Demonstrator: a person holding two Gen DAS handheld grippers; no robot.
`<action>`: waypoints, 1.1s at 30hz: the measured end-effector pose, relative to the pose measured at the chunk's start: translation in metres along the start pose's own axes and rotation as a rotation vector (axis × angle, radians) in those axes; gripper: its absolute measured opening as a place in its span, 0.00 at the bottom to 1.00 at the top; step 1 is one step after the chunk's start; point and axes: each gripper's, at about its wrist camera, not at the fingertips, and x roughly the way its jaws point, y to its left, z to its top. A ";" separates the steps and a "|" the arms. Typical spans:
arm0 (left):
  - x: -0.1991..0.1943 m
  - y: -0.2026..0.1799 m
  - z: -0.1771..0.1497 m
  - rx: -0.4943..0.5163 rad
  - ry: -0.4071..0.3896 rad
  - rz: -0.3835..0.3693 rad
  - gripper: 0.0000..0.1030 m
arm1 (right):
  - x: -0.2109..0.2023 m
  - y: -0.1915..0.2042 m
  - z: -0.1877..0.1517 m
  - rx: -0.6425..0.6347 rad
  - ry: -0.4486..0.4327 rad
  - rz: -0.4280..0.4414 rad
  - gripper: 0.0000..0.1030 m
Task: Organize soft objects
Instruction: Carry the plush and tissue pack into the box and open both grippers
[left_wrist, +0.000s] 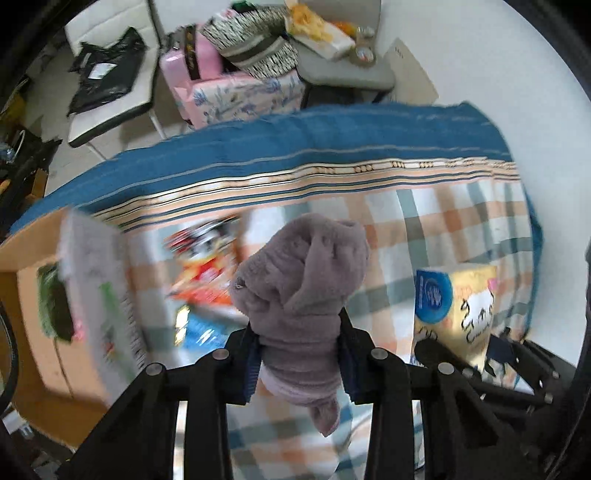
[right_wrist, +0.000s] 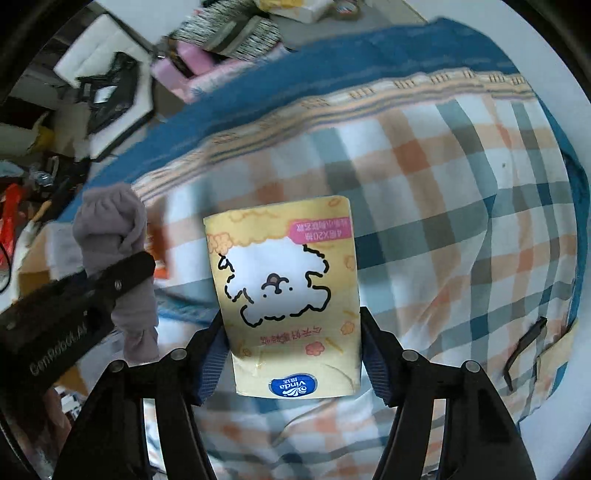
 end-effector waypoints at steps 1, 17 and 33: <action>-0.015 0.010 -0.011 -0.006 -0.020 0.002 0.31 | -0.008 0.005 -0.002 -0.010 -0.007 0.016 0.65; -0.118 0.217 -0.138 -0.233 -0.116 0.056 0.31 | -0.040 0.234 -0.121 -0.295 0.003 0.182 0.65; -0.092 0.352 -0.098 -0.286 -0.072 0.103 0.31 | 0.026 0.340 -0.119 -0.253 0.049 0.066 0.65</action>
